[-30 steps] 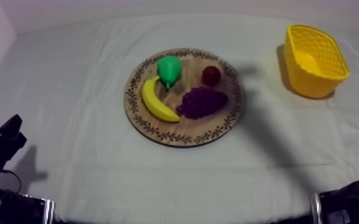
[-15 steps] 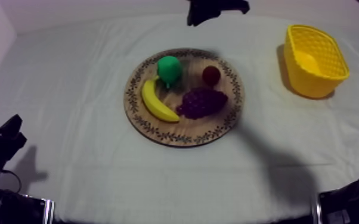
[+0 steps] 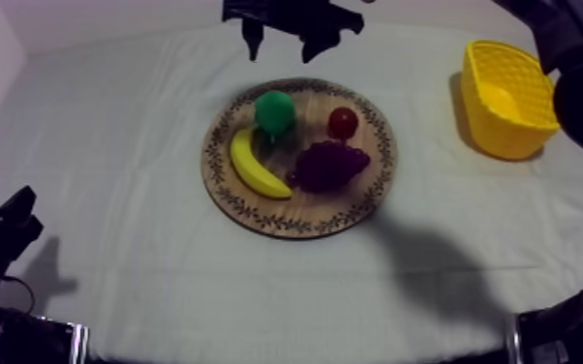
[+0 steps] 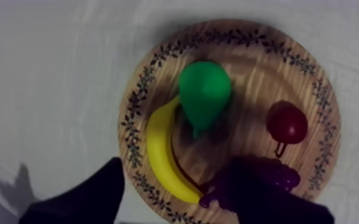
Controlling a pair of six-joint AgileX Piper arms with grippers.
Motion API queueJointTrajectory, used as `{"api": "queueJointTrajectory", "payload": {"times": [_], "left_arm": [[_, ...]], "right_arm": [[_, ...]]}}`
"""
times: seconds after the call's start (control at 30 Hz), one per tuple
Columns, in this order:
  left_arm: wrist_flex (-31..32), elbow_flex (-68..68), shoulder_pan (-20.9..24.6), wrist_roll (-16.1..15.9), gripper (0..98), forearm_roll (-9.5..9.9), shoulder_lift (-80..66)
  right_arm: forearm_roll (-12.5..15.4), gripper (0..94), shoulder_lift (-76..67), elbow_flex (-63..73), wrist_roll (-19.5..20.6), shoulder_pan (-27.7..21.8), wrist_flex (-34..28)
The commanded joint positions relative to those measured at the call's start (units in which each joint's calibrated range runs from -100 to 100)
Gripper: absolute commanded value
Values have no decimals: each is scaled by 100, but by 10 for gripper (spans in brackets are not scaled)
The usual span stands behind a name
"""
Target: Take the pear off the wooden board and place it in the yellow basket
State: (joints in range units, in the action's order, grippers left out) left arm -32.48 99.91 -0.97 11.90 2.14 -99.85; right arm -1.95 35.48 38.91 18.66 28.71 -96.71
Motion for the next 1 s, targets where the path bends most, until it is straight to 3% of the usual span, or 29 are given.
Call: {"api": "queueJointTrajectory", "payload": {"times": [0.0,0.27,0.97], "left_arm": [[-2,-2,-1,0,1,-1,2],[-2,-2,-1,0,1,-1,2],[-2,-2,-1,0,1,-1,2]], "right_arm": [[4,634,51,102,9,-17,-66],[-56,716,331,392,-10,-52,-126],[-70,707,2784,1848,155,-58,-140]]}}
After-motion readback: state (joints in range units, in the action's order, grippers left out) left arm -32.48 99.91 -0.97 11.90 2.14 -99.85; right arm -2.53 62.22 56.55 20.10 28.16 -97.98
